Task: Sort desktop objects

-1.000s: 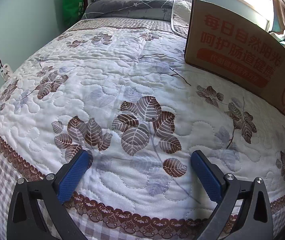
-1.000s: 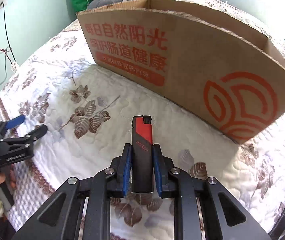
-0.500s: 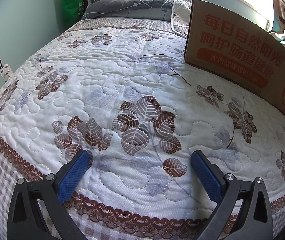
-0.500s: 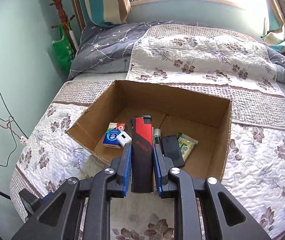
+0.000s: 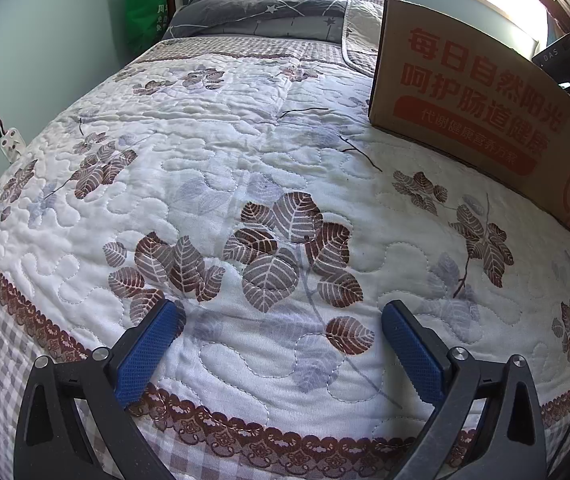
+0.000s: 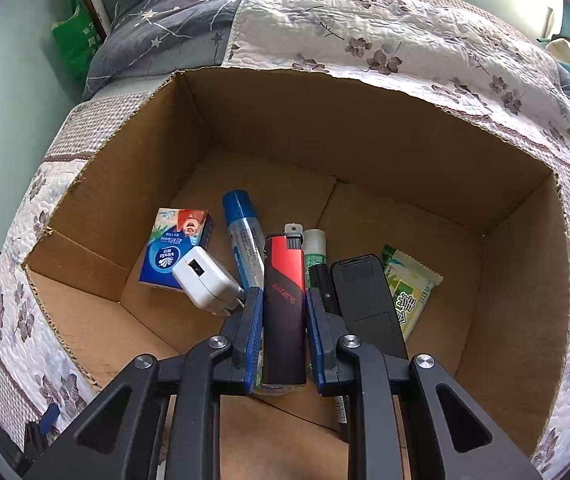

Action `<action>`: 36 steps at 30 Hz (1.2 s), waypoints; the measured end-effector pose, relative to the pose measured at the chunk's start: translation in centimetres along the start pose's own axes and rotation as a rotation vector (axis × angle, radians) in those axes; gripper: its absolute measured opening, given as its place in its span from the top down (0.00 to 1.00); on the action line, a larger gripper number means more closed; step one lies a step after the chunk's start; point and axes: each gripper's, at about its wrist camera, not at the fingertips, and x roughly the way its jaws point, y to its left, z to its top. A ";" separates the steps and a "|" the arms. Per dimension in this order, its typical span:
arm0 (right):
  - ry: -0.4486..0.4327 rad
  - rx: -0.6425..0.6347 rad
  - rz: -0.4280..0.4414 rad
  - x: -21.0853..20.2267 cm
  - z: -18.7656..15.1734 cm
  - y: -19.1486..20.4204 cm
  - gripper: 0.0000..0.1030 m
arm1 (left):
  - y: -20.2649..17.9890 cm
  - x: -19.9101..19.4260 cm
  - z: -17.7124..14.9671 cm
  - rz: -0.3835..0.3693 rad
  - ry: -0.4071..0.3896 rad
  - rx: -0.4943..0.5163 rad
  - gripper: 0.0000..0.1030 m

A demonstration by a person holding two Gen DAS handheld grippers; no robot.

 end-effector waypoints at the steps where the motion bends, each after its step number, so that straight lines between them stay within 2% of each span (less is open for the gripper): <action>1: -0.020 0.000 0.003 -0.4 -0.1 -0.1 0.74 | 0.0 0.0 0.0 0.000 0.000 0.000 0.00; 2: -0.041 -0.003 0.001 -1.0 -0.2 -0.1 0.64 | 0.0 0.0 0.0 0.000 0.000 0.000 0.00; 4: -0.091 -0.014 -0.010 -2.9 -0.8 -0.3 0.56 | 0.0 0.0 0.0 0.000 0.000 0.000 0.00; 6: -0.137 -0.019 0.009 -5.1 -1.9 -0.4 0.54 | 0.0 0.0 0.0 -0.001 0.000 -0.001 0.00; 7: -0.160 -0.021 0.010 -6.4 -2.7 -0.4 0.48 | 0.0 0.0 0.0 0.000 0.000 0.000 0.00; 10: -0.218 -0.047 0.001 -9.9 -5.8 -0.2 0.28 | 0.0 0.0 0.0 0.000 0.000 -0.001 0.00; 13: -0.250 -0.072 -0.042 -13.0 -9.5 -0.1 0.21 | 0.0 0.0 0.0 0.001 0.000 0.000 0.00; 17: -0.264 -0.065 -0.064 -16.4 -15.0 -0.4 0.06 | 0.1 0.0 0.1 0.005 0.003 0.004 0.00; 22: -0.208 -0.062 -0.061 -19.0 -20.6 -0.9 0.03 | 0.1 0.0 0.2 0.005 0.009 0.004 0.00; 26: -0.209 -0.072 -0.063 -20.7 -23.4 -1.3 0.02 | 0.1 0.0 0.3 0.008 0.012 0.006 0.00; 30: -0.215 -0.026 -0.034 -21.0 -25.0 -2.4 0.00 | 0.0 -0.1 0.3 0.017 0.019 0.007 0.00; 36: -0.218 0.011 0.002 -20.4 -24.9 -2.9 0.00 | -0.3 -0.2 0.4 0.049 0.047 -0.016 0.00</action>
